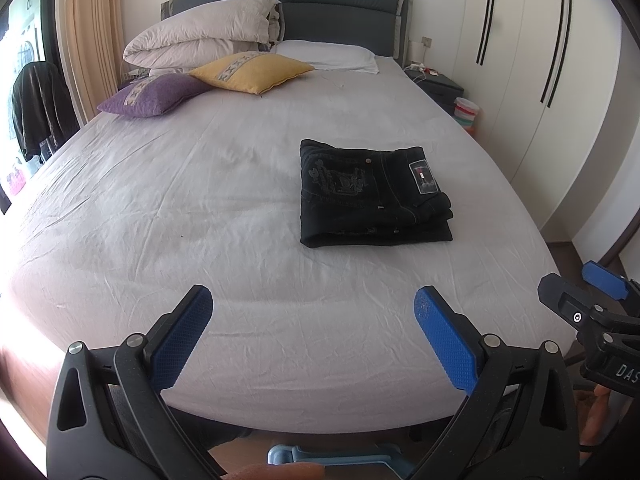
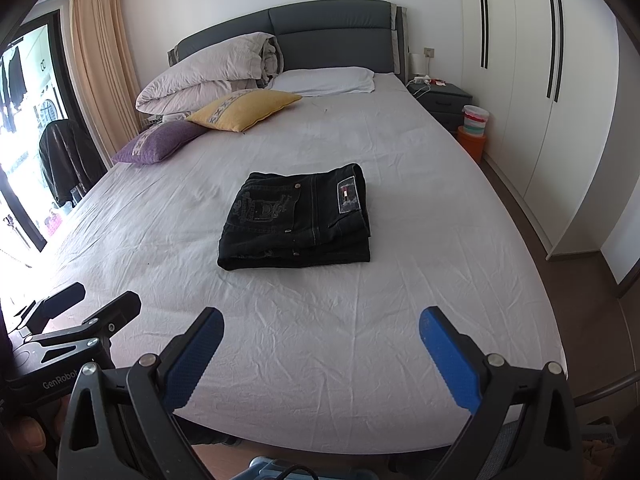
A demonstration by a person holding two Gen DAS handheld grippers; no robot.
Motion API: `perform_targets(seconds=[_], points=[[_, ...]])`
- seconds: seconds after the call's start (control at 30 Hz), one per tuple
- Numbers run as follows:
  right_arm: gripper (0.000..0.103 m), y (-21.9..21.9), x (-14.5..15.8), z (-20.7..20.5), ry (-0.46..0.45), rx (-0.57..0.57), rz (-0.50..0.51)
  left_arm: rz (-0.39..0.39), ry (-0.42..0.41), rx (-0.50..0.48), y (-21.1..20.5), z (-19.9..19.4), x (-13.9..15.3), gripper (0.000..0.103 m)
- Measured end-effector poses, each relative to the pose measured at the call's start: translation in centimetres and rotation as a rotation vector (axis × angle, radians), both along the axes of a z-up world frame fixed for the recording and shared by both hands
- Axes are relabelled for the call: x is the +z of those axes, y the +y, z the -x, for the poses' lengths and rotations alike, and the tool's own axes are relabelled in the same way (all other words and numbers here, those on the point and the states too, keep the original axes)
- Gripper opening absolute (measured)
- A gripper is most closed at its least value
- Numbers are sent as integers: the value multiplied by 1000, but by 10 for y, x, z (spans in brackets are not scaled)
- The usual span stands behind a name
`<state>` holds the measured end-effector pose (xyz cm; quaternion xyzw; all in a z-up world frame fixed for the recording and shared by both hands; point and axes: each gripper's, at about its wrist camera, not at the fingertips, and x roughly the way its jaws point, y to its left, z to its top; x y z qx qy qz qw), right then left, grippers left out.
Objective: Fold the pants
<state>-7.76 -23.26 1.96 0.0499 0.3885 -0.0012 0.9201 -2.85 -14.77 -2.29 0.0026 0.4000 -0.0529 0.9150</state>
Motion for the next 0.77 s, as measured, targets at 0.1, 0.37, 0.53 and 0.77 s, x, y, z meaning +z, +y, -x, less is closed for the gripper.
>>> perform_targets(seconds=[0.1,0.37,0.53,0.77], points=[[101,0,0,0,1,0,0,1,1,1,0,0,0,103],[101,-1,0,-1,2,3,2,-1,1,3,0,-1,1,103],[101,-1,1,-1,2,4,0,-1,5,7,0,-2,0,103],[101,-1,-1,2,5,4,1,-16,-13,19,-1,-1,3,103]])
